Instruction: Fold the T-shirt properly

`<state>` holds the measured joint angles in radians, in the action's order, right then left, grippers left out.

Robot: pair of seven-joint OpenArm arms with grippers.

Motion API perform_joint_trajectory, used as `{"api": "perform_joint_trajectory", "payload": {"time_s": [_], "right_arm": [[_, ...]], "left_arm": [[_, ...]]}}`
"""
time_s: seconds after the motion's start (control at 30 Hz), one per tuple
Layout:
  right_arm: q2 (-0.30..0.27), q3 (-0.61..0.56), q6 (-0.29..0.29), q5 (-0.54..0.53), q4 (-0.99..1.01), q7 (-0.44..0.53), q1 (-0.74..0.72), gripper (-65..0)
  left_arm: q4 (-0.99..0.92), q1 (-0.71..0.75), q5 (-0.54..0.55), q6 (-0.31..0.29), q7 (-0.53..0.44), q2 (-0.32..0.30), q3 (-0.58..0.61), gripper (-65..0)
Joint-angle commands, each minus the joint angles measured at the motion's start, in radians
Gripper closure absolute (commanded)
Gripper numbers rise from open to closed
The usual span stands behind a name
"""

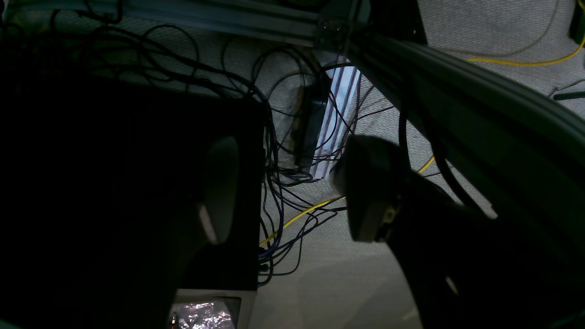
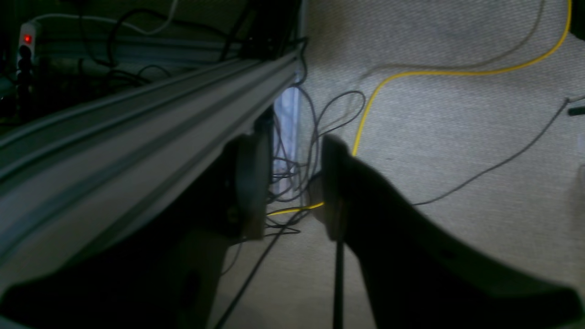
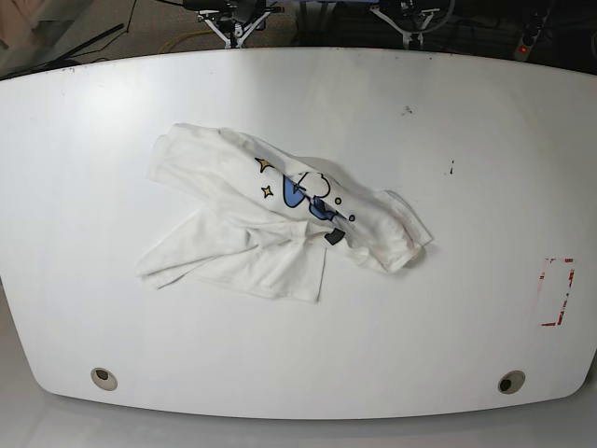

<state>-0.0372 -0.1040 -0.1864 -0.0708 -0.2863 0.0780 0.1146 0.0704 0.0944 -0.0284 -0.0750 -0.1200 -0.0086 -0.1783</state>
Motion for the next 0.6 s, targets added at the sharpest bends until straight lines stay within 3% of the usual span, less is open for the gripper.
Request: {"api": "perform_joint_trajectory", "payload": {"time_s": [0.0, 0.27, 0.47, 0.57], "right_arm": [[-0.005, 0.002, -0.006, 0.004, -0.004, 0.012, 0.0, -19.2], [-0.019, 0.0, -0.005, 0.006, -0.004, 0.009, -0.003, -19.2], [-0.013, 0.008, 0.001, 0.156, -0.004, 0.01, 0.0, -19.2], [-0.013, 0.008, 0.001, 0.168, -0.001, 0.01, 0.001, -19.2]], "left_arm": [[0.002, 0.003, -0.003, 0.001, 0.001, -0.001, 0.0, -33.6], [-0.001, 0.003, -0.006, 0.002, 0.003, -0.003, 0.0, -33.6], [-0.005, 0.003, -0.006, 0.004, 0.006, -0.024, 0.0, -33.6], [-0.005, 0.003, -0.008, 0.004, 0.007, -0.026, 0.01, -33.6]]}}
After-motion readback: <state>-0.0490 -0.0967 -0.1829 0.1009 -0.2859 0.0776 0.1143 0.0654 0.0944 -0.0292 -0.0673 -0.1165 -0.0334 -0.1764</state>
